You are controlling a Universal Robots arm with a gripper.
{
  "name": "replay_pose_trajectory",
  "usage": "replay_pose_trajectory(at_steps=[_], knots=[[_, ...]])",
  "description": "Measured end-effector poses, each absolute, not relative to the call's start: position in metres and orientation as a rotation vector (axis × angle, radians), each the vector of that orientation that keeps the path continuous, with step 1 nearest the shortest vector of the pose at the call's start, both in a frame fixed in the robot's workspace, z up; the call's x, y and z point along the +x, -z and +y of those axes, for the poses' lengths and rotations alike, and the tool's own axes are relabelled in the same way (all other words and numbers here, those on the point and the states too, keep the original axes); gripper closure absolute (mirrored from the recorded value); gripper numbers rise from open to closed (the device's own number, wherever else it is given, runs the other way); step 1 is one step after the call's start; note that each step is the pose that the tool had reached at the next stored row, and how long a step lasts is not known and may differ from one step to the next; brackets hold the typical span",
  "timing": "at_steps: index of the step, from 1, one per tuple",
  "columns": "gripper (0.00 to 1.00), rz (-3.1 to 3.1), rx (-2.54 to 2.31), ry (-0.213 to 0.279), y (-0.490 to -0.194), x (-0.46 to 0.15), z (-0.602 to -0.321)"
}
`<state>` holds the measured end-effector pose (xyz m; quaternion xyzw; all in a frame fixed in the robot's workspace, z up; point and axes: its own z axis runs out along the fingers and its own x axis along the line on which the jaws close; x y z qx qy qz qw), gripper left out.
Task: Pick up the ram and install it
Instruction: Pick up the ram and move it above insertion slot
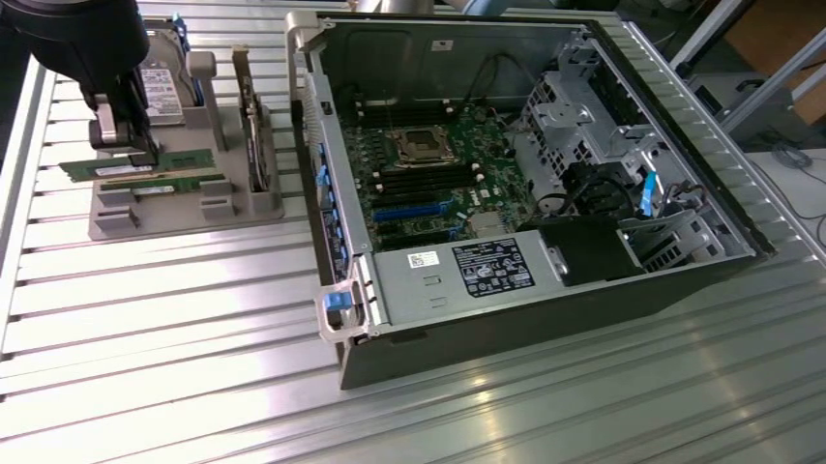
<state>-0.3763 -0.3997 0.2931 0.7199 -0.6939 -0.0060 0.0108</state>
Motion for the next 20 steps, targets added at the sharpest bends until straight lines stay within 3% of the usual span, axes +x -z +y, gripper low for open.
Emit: replay_pose_trajectory(at_steps=[20], knots=[[0.88, -2.165, 2.246, 0.019, -0.306, -0.376, -0.400]])
